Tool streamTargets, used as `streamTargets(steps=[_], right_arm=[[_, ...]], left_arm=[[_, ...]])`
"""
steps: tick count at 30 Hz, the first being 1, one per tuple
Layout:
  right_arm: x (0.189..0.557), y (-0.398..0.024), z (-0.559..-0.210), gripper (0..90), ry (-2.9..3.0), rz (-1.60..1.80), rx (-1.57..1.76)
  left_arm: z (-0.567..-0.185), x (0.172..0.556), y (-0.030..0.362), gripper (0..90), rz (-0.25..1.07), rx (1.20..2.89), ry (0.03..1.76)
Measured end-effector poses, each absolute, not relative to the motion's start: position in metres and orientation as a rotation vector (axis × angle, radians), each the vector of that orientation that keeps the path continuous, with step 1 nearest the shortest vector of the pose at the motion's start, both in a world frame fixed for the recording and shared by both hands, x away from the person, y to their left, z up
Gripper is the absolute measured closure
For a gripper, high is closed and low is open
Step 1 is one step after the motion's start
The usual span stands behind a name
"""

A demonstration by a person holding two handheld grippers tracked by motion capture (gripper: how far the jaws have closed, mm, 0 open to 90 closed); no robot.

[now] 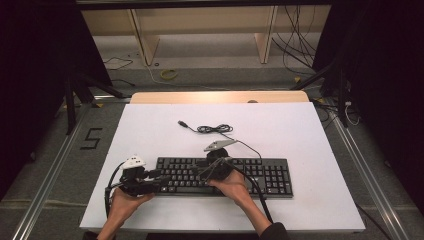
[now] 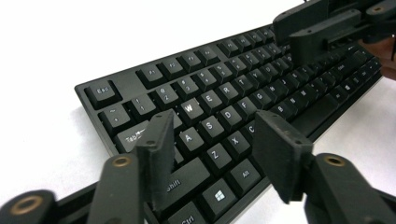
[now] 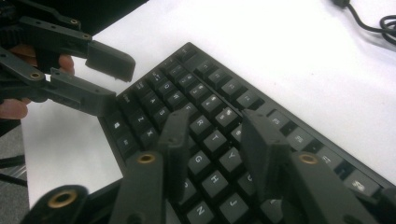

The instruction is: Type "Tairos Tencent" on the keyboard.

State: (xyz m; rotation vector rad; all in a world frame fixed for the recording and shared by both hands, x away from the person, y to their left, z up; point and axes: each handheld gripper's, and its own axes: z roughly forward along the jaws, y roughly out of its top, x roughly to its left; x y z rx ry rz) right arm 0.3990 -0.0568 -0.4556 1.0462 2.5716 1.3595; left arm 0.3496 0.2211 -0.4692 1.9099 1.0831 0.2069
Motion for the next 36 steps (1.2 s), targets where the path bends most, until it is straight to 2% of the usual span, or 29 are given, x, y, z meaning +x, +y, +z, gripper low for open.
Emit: streamTargets(steps=[8,9,13,15,16,24,36], right_arm=[[0.395,-0.071,-0.453,47.8,2.544,1.397,1.073],[0.394,-0.075,-0.451,44.9,2.538,1.399,1.074],[0.394,-0.081,-0.448,43.0,2.517,1.418,1.081],[0.393,-0.087,-0.446,41.7,2.500,1.424,1.083],[0.393,-0.087,-0.446,41.7,2.500,1.424,1.083],[0.391,-0.096,-0.444,39.4,2.485,1.428,1.086],[0.389,-0.104,-0.444,38.2,2.480,1.413,1.087]], left_arm=[[-0.469,0.351,0.218,37.1,0.211,1.882,1.070],[-0.469,0.352,0.218,36.9,0.215,1.879,1.067],[-0.469,0.354,0.216,38.6,0.217,1.880,1.069],[-0.469,0.355,0.215,48.4,0.230,1.899,1.083],[-0.470,0.356,0.215,48.4,0.237,1.909,1.088],[-0.472,0.361,0.213,71.7,0.238,1.951,1.132],[-0.475,0.365,0.205,85.9,0.246,2.024,1.127]])
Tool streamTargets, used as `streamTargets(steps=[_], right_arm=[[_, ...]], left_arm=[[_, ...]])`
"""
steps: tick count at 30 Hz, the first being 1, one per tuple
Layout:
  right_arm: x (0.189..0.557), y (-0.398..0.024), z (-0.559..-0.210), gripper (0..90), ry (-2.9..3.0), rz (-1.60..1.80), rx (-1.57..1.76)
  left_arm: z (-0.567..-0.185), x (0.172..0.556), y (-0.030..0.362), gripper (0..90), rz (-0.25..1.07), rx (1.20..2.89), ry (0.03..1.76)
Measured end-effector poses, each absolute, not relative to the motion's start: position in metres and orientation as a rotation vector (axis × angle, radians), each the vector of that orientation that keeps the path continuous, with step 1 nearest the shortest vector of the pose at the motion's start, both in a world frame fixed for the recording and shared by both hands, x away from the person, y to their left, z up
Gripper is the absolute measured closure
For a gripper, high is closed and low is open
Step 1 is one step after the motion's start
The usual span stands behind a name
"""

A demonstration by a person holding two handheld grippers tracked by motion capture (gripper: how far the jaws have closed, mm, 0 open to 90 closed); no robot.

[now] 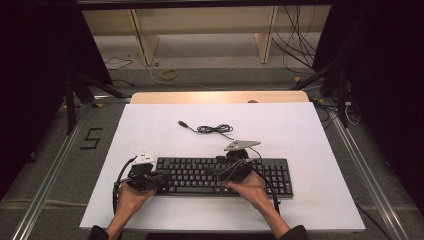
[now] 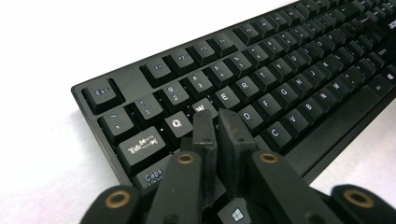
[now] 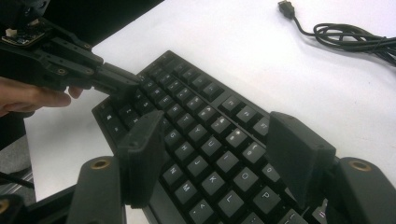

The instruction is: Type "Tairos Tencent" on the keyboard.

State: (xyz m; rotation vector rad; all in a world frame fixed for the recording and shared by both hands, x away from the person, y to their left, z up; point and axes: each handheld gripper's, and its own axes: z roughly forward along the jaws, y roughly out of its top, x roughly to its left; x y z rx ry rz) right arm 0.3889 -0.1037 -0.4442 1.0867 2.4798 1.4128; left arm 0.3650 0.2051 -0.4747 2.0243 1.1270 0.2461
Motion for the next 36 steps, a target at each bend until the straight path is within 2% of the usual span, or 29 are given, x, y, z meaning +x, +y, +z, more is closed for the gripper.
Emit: streamTargets(steps=[12,22,29,36], right_arm=[[0.388,-0.104,-0.445,38.5,2.480,1.407,1.086],[0.387,-0.103,-0.445,38.6,2.483,1.404,1.078],[0.387,-0.103,-0.444,38.6,2.475,1.413,1.078],[0.387,-0.100,-0.443,40.0,2.475,1.417,1.067]], left_arm=[[-0.479,0.367,0.204,89.0,0.237,2.080,1.142],[-0.476,0.365,0.204,88.8,0.236,2.046,1.142],[-0.470,0.361,0.203,79.4,0.227,1.999,1.116],[-0.467,0.358,0.203,64.9,0.199,1.959,1.094]])
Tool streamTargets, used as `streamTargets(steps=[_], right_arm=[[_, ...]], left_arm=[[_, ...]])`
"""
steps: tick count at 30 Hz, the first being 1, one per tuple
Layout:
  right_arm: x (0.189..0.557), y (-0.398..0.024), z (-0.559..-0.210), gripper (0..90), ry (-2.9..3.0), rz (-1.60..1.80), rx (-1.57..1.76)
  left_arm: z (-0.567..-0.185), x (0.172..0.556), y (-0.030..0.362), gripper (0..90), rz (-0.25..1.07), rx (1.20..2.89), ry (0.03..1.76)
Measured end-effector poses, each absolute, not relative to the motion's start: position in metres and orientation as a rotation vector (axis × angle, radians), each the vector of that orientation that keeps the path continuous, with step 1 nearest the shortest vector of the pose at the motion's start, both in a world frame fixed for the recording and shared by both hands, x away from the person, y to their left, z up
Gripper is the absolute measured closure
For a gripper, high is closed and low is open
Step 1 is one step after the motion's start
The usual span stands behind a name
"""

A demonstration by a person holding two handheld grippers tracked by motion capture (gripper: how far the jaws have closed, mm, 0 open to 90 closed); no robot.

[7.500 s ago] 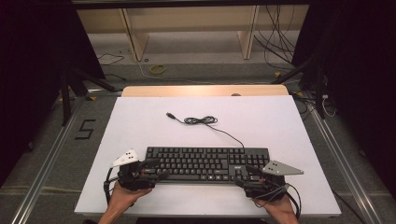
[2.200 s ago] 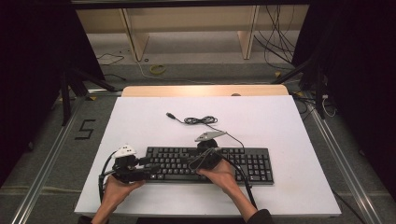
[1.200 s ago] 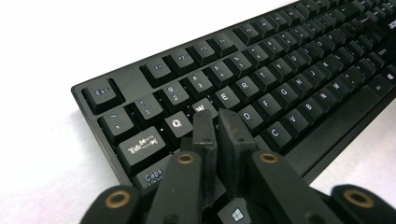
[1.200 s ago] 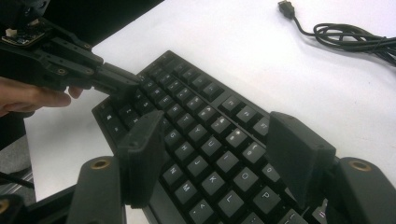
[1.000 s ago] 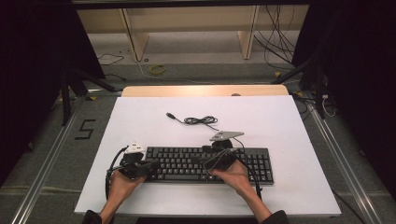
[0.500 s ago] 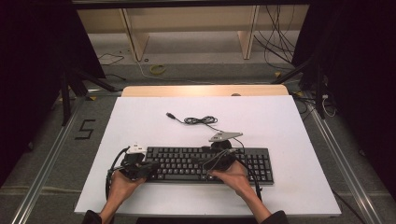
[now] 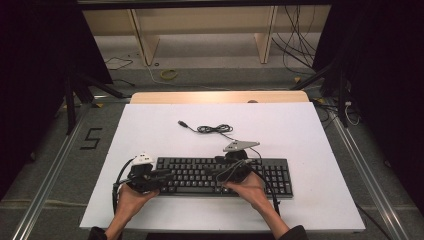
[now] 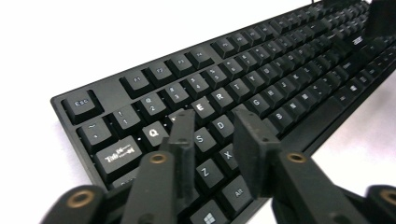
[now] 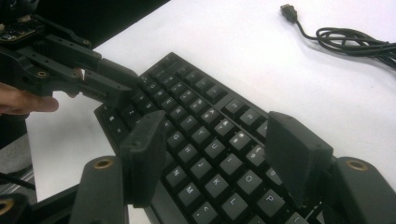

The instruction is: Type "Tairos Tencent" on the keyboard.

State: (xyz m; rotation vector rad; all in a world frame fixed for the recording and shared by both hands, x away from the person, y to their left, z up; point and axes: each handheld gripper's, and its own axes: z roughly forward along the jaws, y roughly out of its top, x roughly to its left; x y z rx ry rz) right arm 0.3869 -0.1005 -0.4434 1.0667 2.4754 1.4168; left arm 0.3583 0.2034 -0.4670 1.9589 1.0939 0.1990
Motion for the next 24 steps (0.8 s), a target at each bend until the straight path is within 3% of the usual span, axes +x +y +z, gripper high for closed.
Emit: streamTargets(steps=[10,24], right_arm=[[0.387,-0.096,-0.443,45.1,2.489,1.405,1.047],[0.389,-0.087,-0.446,59.1,2.528,1.374,1.010]], left_arm=[[-0.467,0.356,0.206,39.8,0.214,1.871,1.086],[-0.466,0.352,0.206,31.3,0.222,1.824,1.052]])
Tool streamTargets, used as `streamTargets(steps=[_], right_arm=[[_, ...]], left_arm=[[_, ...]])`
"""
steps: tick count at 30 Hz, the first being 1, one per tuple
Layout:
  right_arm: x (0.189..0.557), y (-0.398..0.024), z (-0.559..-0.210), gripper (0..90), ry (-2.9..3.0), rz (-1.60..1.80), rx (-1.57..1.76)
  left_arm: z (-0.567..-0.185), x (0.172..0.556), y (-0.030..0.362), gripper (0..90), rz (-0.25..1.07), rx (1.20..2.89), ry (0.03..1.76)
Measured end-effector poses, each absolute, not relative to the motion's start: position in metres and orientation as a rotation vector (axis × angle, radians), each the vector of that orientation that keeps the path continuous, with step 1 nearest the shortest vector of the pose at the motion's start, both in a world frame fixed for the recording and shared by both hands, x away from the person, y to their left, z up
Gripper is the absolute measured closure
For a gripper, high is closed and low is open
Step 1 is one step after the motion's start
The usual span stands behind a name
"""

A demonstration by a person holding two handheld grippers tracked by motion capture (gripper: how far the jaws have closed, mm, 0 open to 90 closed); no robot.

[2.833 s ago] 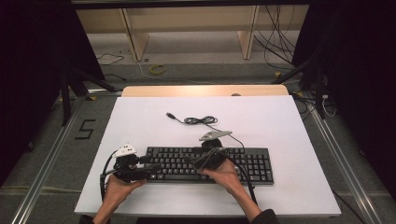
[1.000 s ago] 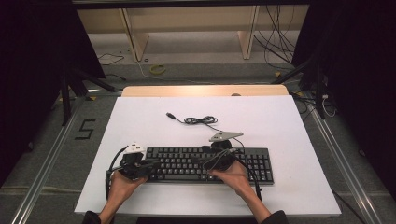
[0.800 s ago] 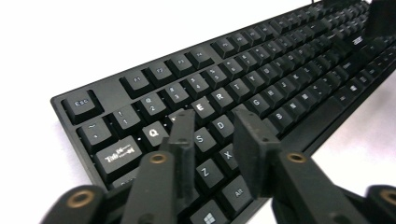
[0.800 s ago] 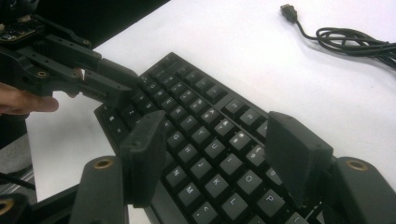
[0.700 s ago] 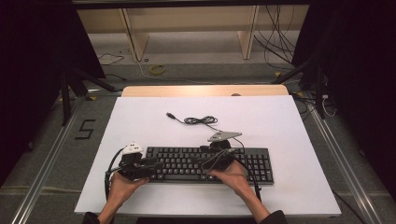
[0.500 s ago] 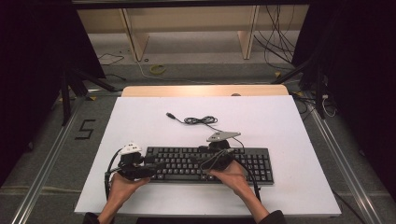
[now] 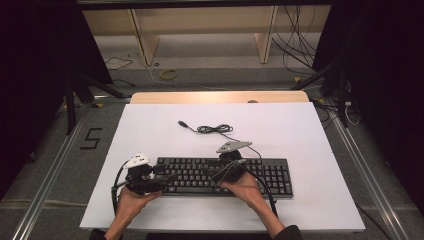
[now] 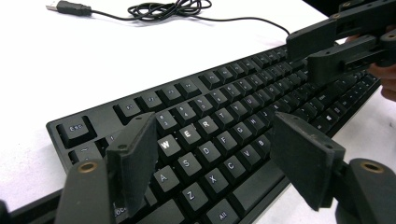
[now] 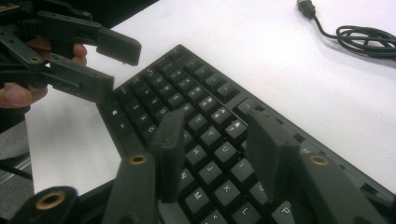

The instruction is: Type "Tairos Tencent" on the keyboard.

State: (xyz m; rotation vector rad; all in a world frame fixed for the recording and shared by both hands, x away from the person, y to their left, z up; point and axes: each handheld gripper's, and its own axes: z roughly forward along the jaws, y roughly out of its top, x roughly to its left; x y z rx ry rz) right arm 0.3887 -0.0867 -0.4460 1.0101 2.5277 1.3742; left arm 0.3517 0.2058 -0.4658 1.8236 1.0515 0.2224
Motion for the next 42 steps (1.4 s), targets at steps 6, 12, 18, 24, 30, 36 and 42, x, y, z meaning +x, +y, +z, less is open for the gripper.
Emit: streamTargets(steps=[6,12,18,24,30,36,42], right_arm=[[0.389,-0.084,-0.446,65.2,2.538,1.377,0.999],[0.390,-0.082,-0.448,71.2,2.550,1.367,0.991],[0.392,-0.079,-0.450,79.1,2.552,1.356,0.980],[0.392,-0.073,-0.454,85.9,2.567,1.309,0.969],[0.393,-0.070,-0.458,89.6,2.567,1.229,0.975],[0.396,-0.073,-0.462,90.0,2.564,1.164,0.992],[0.397,-0.073,-0.465,90.0,2.570,1.140,1.011]], left_arm=[[-0.465,0.350,0.206,30.1,0.222,1.819,1.047],[-0.465,0.348,0.206,29.8,0.223,1.814,1.034],[-0.464,0.346,0.207,29.4,0.226,1.805,1.027],[-0.464,0.345,0.209,29.1,0.221,1.797,1.024],[-0.463,0.343,0.209,29.2,0.226,1.788,1.008],[-0.463,0.343,0.210,29.1,0.225,1.785,1.001],[-0.463,0.343,0.210,29.0,0.229,1.789,1.000]])
